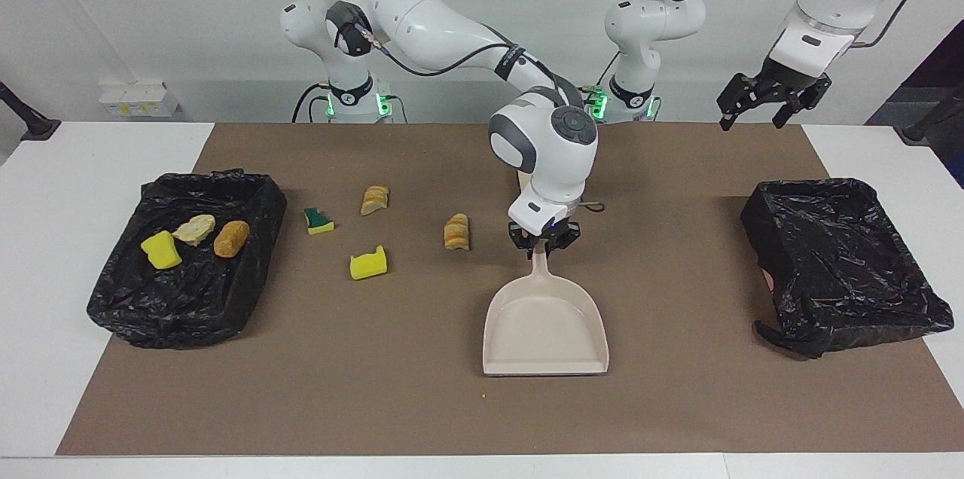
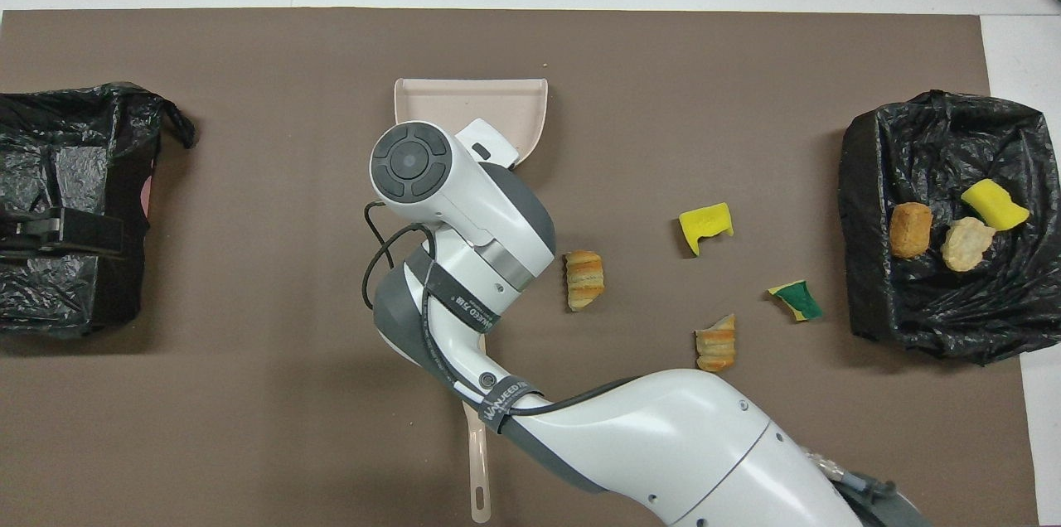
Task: Sweep and dump trash in bin
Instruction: 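Lower the dustpan onto the table and release it with the right gripper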
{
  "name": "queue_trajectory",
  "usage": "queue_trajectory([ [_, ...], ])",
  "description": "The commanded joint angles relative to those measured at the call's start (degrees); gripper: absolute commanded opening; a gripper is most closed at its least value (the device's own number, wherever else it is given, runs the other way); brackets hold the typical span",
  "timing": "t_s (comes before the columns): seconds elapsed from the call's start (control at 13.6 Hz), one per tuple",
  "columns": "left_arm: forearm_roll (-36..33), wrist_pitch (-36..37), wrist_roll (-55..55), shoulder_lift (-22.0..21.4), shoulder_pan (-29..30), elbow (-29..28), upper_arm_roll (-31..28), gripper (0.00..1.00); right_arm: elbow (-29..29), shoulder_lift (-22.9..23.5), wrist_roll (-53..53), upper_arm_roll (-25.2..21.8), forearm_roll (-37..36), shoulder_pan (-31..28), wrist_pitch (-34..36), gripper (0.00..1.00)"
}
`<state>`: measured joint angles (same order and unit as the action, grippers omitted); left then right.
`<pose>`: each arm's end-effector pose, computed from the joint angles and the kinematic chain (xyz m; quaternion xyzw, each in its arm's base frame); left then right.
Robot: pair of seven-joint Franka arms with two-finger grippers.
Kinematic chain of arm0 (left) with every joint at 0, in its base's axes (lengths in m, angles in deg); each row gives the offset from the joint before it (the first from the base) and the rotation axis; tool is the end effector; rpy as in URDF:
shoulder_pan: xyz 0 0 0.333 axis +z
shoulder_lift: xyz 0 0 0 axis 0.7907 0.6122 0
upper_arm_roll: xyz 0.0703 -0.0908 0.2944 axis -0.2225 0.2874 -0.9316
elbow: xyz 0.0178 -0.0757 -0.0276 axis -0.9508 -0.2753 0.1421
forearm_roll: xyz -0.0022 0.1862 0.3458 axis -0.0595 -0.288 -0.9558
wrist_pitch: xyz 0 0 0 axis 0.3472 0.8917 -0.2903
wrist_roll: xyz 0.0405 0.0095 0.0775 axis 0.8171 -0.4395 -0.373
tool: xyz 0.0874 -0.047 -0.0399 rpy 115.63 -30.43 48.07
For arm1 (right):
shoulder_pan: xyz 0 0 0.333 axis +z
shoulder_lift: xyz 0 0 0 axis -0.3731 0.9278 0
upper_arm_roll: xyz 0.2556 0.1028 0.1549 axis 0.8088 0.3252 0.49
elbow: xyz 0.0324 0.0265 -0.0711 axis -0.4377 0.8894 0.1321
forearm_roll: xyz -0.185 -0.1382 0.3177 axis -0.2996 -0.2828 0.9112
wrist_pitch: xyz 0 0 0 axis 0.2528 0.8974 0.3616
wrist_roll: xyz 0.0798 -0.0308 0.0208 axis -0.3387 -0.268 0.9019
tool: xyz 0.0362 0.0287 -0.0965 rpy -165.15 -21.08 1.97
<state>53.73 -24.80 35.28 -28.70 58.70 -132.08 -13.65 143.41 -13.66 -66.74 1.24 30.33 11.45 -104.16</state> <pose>0.5108 -0.0350 0.6311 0.9999 0.0048 -0.0082 0.0049 0.5981 0.4801 0.3537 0.9992 0.0015 0.0293 0.0272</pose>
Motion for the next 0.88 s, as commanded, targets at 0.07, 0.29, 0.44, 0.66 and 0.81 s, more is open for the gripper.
queue_trajectory([
  [0.07, -0.50, 1.33, 0.24, 0.36, 0.76, 1.19, 0.56, 1.00, -1.06, 0.47, 0.17, 0.32, 1.26, -0.66, 0.44, 0.19],
  [0.29, -0.50, 1.34, 0.24, 0.36, 0.76, 1.19, 0.56, 1.00, -0.53, 0.29, 1.93, 0.32, 1.87, -1.27, 0.53, 0.21],
  [0.44, -0.50, 1.33, 0.24, 0.36, 0.76, 1.19, 0.56, 1.00, -0.53, 0.29, 2.20, 0.32, 2.49, -1.27, 0.44, 0.26],
  [0.66, -0.50, 1.33, 0.33, 0.36, 0.76, 1.19, 0.56, 1.00, -0.53, 0.20, 2.38, 0.23, 2.40, -1.27, 0.09, 0.33],
  [0.81, -0.50, 1.42, 0.24, 0.36, 0.76, 1.19, 0.56, 1.00, -0.53, -0.24, 2.29, 0.23, 2.40, -1.27, -0.26, 0.37],
])
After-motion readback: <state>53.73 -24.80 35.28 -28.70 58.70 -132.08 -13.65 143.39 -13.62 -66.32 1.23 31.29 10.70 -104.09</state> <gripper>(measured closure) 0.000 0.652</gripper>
